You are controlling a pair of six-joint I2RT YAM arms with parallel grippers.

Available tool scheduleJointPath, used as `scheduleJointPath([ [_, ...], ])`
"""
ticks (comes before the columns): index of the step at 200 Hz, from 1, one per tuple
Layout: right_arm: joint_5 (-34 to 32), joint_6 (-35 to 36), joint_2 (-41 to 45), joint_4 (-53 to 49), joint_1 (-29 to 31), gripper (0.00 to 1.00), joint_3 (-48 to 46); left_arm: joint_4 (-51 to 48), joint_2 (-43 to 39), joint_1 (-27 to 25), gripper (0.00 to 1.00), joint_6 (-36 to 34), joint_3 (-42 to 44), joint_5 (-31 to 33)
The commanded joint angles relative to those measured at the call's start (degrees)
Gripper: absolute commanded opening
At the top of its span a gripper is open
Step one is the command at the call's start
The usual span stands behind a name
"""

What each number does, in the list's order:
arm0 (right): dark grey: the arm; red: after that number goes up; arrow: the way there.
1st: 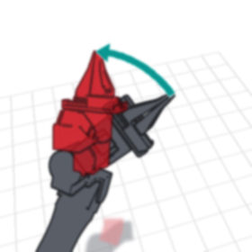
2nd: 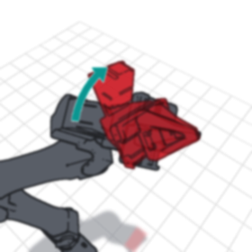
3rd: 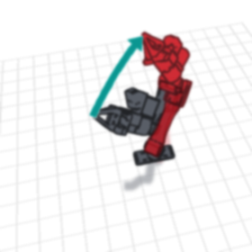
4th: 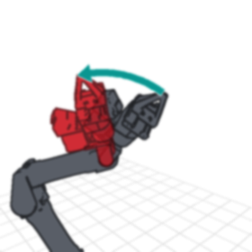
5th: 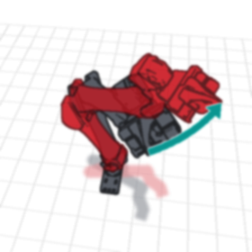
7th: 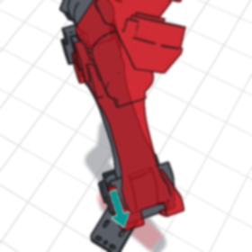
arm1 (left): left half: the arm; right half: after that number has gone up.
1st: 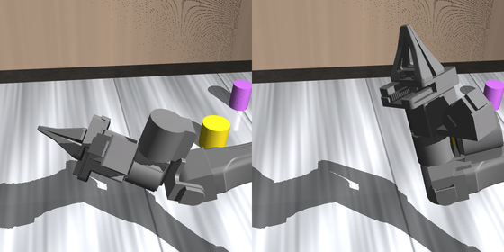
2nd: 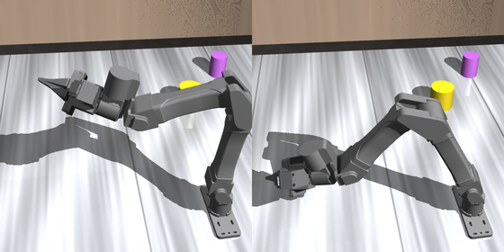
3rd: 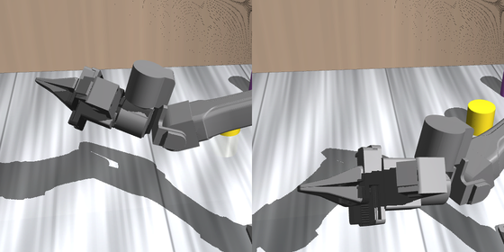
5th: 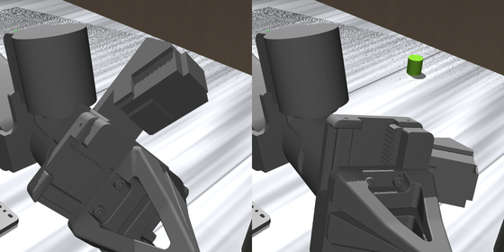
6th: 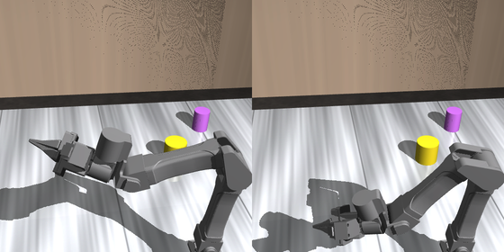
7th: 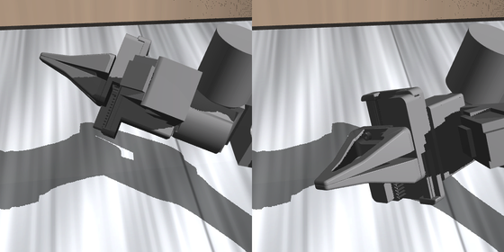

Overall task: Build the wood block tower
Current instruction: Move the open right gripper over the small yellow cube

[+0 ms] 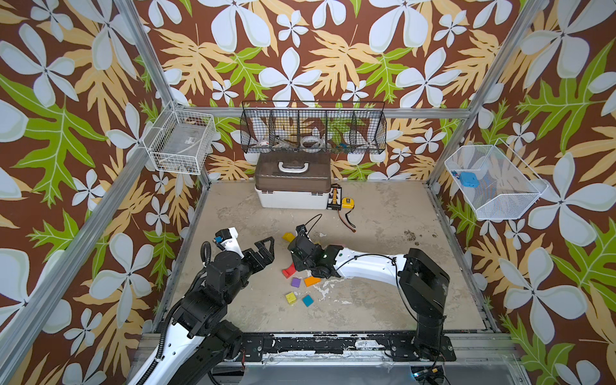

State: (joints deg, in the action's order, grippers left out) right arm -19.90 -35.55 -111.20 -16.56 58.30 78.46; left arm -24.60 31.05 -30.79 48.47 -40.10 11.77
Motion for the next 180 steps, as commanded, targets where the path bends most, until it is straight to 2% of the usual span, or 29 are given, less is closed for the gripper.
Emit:
scheduleJointPath([
  [1, -1.38, 0.4, -2.14, -4.17, -1.1, 0.65, 2.82, -0.3, -0.17, 0.02, 1.0, -2.75, -0.09, 2.5],
  [40, -4.99, 0.27, -4.71, -7.55, -2.66, 0.65, 6.6, 5.77, -1.45, 0.02, 1.0, -4.13, 6.46, 0.89],
  [64, -4.8, 0.31, -5.27, -7.79, -3.86, 0.66, 6.79, 8.78, -1.38, 0.02, 1.0, -5.17, 12.31, 0.95],
  [98, -4.12, 0.74, -6.48, -8.39, -5.76, 0.64, 6.8, 18.99, -2.34, 0.02, 1.0, -7.77, 19.88, -8.05],
  [114, -3.54, 1.35, -6.91, -8.23, -6.42, 0.64, 6.89, 20.98, -2.35, 0.02, 1.0, -8.48, 20.5, -10.59],
  [180, -1.94, 2.92, -9.97, -8.76, -7.68, 0.62, 8.91, 18.79, -1.42, 0.02, 1.0, -9.03, 20.19, -8.89],
])
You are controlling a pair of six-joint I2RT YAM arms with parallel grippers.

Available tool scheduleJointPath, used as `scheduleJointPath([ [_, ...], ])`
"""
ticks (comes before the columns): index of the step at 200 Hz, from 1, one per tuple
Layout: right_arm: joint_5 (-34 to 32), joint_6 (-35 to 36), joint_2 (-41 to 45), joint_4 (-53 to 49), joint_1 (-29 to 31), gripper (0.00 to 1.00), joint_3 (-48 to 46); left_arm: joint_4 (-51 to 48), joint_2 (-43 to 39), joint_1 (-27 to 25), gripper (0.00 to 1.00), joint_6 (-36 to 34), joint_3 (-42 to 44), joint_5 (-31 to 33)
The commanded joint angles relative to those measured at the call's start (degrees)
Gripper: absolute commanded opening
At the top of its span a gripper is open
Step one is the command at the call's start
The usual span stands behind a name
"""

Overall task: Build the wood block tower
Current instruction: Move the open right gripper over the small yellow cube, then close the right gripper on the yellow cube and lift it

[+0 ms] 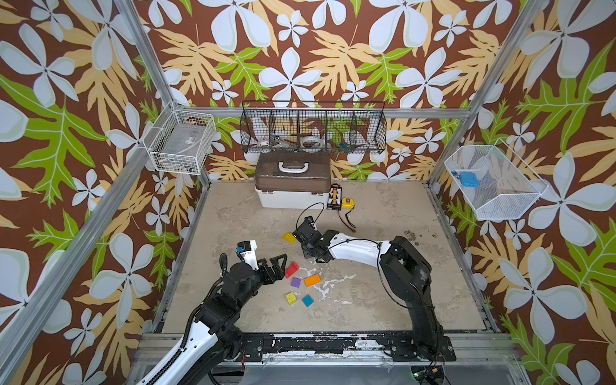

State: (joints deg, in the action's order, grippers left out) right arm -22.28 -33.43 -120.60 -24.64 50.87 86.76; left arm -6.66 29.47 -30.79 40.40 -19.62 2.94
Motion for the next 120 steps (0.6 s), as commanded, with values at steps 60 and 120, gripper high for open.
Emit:
scheduleJointPath([
  [60, 2.61, 1.43, -2.7, -1.01, -0.33, 0.52, 2.66, 0.77, 0.32, 0.02, 1.0, -1.25, -0.16, 0.18],
  [120, 1.45, 1.35, -3.44, -1.53, -0.51, 0.41, 3.45, 1.09, 0.5, 0.02, 1.0, -1.25, 0.1, -0.09],
])
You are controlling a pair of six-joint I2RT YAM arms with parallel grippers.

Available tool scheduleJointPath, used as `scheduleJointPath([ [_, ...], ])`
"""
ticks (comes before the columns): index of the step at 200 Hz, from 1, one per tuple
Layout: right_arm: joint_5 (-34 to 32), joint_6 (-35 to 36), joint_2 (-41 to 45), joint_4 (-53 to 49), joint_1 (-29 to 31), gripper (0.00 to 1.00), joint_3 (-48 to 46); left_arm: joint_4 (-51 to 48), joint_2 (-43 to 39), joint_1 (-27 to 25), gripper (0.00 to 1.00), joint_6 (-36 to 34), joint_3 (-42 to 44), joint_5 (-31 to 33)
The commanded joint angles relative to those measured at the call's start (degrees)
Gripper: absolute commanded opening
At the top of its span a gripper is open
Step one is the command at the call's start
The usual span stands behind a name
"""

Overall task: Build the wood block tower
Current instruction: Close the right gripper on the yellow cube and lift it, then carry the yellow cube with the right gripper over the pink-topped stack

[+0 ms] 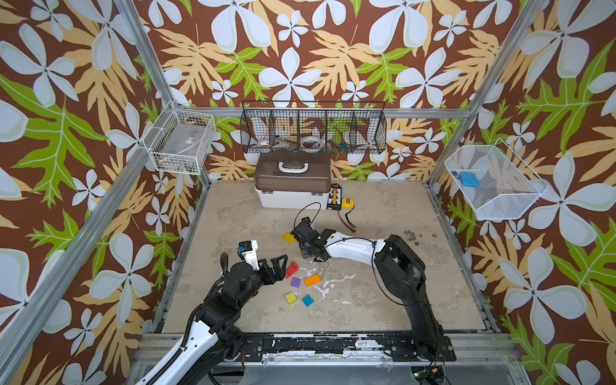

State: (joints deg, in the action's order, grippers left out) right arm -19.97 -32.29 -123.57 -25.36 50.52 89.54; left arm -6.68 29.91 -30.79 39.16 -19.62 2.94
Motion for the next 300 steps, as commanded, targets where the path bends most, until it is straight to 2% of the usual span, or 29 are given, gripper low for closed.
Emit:
scheduleJointPath([
  [1, -0.86, 0.17, -0.5, -0.82, -0.16, 0.4, 0.7, 1.13, 0.06, 0.02, 1.0, 0.02, 0.15, -0.11],
  [61, -0.27, -0.74, 2.48, -1.21, -0.14, 0.25, 1.08, 1.49, 0.11, 0.02, 1.0, -0.13, 1.21, 0.63],
  [80, -0.46, -1.39, 5.65, -1.53, -0.11, 0.22, 0.88, 0.49, 0.01, 0.02, 1.0, 1.2, 2.05, 3.67],
  [96, -1.02, -2.0, 9.69, -1.57, -0.15, 0.2, -0.62, 0.04, -0.7, 0.02, 1.0, 2.46, 3.58, 5.24],
  [111, -2.48, -2.85, 14.24, -1.69, -0.09, 0.17, -3.18, 5.41, -1.98, 0.02, 1.0, 0.56, 8.32, 4.48],
  [125, -4.9, -3.98, 18.92, -2.5, -0.05, 0.16, -6.04, 7.58, -2.67, 0.02, 1.0, 1.28, 12.0, 6.97],
  [166, -8.77, -7.02, 32.51, -1.82, -0.13, 0.15, -17.47, 8.17, -4.69, 0.03, 1.0, -0.66, 12.09, 6.56],
  [190, -10.69, -9.43, 37.26, -2.85, -0.28, 0.15, -22.35, 7.9, -8.16, 0.01, 1.0, -2.29, 12.96, 3.69],
  [234, -9.67, -11.57, 39.87, -2.85, -0.34, 0.14, -27.08, 6.77, -12.24, 0.02, 1.0, -1.52, 14.02, 3.8],
  [300, -5.27, -11.85, 37.71, -1.14, -2.16, 0.15, -29.3, 8.59, -7.82, 0.02, 1.0, -1.06, 13.73, 3.08],
])
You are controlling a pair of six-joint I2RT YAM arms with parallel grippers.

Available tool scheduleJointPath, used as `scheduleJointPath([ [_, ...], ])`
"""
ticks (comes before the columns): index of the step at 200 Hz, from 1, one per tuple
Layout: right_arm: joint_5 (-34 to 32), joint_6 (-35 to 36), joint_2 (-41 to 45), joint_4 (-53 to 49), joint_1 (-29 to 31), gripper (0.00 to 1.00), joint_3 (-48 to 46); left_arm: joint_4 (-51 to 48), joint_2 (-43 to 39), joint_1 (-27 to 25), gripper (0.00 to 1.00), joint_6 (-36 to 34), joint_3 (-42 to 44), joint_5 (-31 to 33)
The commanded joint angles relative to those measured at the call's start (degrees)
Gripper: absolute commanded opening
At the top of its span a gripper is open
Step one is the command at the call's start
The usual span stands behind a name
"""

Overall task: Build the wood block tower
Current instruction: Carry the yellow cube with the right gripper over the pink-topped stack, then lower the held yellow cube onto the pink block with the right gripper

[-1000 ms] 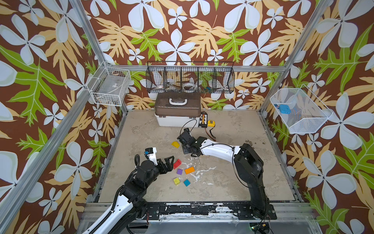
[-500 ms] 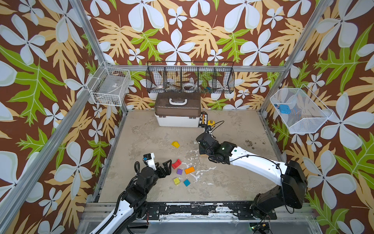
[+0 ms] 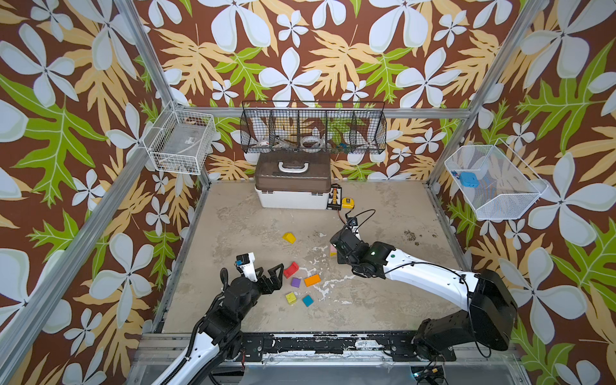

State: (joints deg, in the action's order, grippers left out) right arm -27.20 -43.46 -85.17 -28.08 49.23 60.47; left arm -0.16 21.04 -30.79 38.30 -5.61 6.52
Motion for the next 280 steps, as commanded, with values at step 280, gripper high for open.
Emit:
scheduleJointPath([
  [280, 1.38, -0.55, -10.72, -0.3, -2.8, 0.17, 6.68, 3.15, 1.66, 0.02, 1.0, -0.42, -0.1, -1.1],
])
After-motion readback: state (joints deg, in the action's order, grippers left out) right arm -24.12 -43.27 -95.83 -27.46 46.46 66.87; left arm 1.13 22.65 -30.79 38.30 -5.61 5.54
